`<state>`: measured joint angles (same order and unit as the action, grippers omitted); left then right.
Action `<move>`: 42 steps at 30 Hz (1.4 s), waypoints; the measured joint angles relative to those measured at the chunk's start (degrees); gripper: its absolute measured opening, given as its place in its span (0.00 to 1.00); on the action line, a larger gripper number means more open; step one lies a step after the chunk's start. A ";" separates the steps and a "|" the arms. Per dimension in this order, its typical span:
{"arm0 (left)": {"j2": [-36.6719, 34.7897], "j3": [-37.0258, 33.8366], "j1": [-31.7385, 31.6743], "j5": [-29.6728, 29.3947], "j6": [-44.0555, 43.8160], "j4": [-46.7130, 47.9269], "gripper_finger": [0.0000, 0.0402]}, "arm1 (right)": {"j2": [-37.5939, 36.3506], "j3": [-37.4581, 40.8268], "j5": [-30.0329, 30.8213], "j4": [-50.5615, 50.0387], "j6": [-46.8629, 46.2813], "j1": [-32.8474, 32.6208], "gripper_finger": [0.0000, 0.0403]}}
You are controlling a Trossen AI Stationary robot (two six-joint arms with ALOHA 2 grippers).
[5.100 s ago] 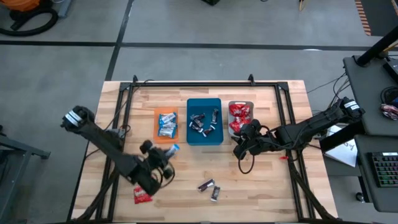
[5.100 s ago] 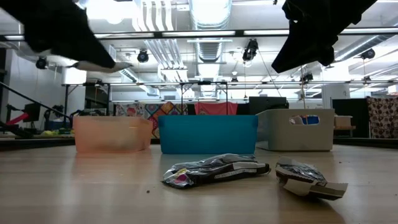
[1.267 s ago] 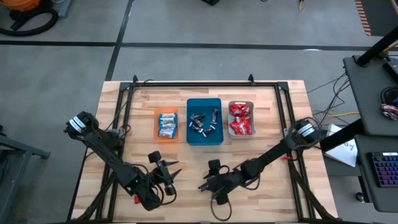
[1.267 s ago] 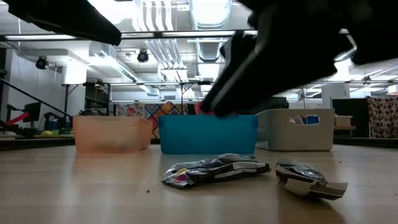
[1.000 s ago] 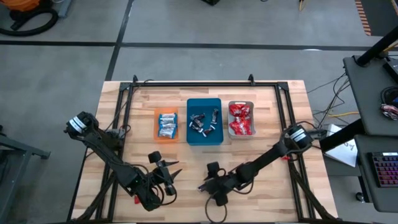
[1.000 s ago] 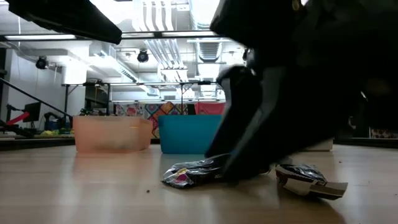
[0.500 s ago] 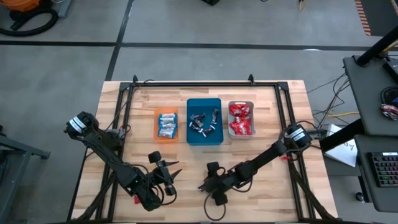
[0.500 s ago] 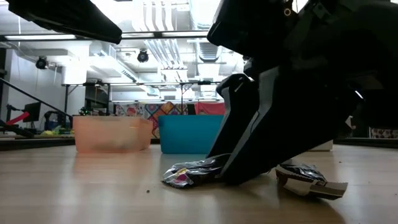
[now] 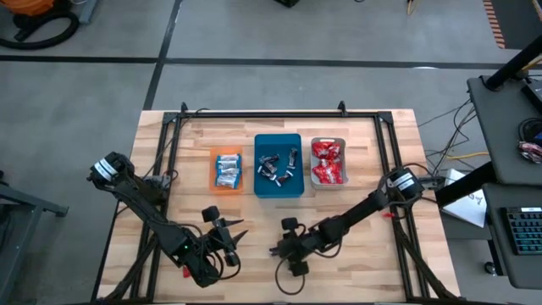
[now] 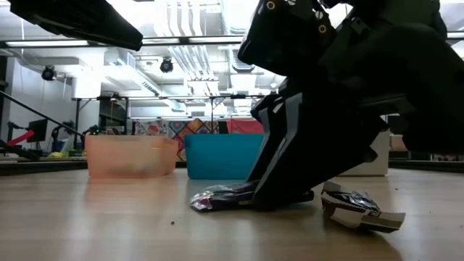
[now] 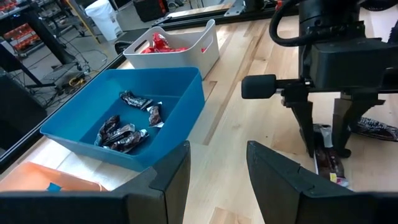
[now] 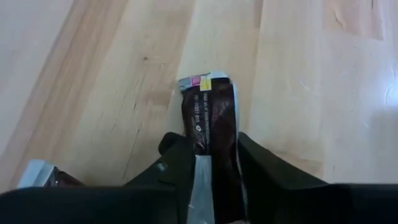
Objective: Sort candy
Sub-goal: Put the brown chocolate bar into the blue bin
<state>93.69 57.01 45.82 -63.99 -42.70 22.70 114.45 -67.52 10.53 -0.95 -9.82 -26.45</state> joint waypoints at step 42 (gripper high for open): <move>-2.97 13.11 0.65 2.02 5.75 23.32 0.35 | -18.39 3.48 0.13 0.85 13.73 31.17 0.16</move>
<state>90.72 70.13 46.47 -61.97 -36.95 46.02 96.07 -64.04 10.66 -0.09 3.91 4.72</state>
